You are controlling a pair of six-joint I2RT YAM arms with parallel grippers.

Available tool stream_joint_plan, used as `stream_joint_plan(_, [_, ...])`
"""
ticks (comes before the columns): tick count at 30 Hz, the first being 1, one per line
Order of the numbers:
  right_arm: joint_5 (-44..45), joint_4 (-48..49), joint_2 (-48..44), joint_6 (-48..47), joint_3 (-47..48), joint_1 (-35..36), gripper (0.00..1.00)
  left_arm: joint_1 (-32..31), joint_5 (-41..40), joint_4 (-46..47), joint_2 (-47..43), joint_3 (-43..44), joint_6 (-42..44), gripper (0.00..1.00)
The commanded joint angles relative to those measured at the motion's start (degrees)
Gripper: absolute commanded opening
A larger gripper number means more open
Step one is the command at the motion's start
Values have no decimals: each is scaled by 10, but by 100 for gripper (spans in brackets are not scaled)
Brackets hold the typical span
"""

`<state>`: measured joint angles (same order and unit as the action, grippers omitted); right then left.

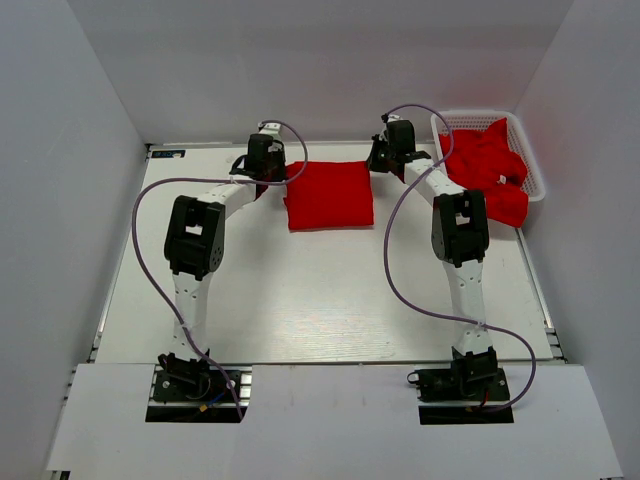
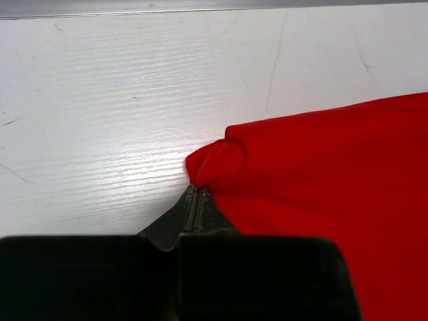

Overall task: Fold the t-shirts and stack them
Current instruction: Smooth out wrinkles on the folded tshirt, then put the neatly folded tshirt into the corner of the board with the left arm

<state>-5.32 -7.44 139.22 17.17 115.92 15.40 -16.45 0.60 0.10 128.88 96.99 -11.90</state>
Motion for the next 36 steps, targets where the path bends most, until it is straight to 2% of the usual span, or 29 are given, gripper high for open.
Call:
stream_joint_plan(1, [9,22,-30,-2,0,-6,0,8,-35,3,-48,-6,-3,0])
stream_joint_plan(5, [14,22,-28,-6,-2,-8,0,13,-43,-10,-48,-11,9,0])
stream_joint_plan(9, [-27,30,-18,-15,9,-7,0,13,5,-54,-10,47,27,0])
stream_joint_plan(10, [-32,30,-18,-16,12,-8,4,13,23,-55,-2,57,27,0])
stream_joint_plan(11, [-40,30,-18,-19,13,-7,17,13,28,-62,12,75,27,2])
stream_joint_plan(12, [-44,28,-17,-24,19,-7,25,13,28,-67,18,85,27,9])
stream_joint_plan(13, [-50,29,-18,-23,21,-5,51,13,28,-85,23,96,27,55])
stream_joint_plan(14, [-50,29,-18,-26,25,-6,68,13,28,-95,23,117,27,89])
stream_joint_plan(15, [-51,27,-24,-28,27,-7,88,13,28,-104,23,125,20,100])
stream_joint_plan(18, [-57,29,-47,-30,27,-7,90,13,8,-125,8,137,13,100])
stream_joint_plan(24, [-15,7,-125,-48,-17,-3,90,13,-11,-149,-76,98,19,100])
stream_joint_plan(27, [13,-28,-157,-43,-62,-3,90,7,7,-170,-95,79,19,100])
stream_joint_plan(31, [18,-18,-214,-37,-142,-2,90,2,31,-202,-95,46,4,100])
stream_joint_plan(32, [20,-18,-231,-35,-182,-4,90,2,31,-195,-95,35,-3,100])
stream_joint_plan(36, [22,0,-285,-34,-248,-3,90,2,64,-195,-72,16,-3,100])
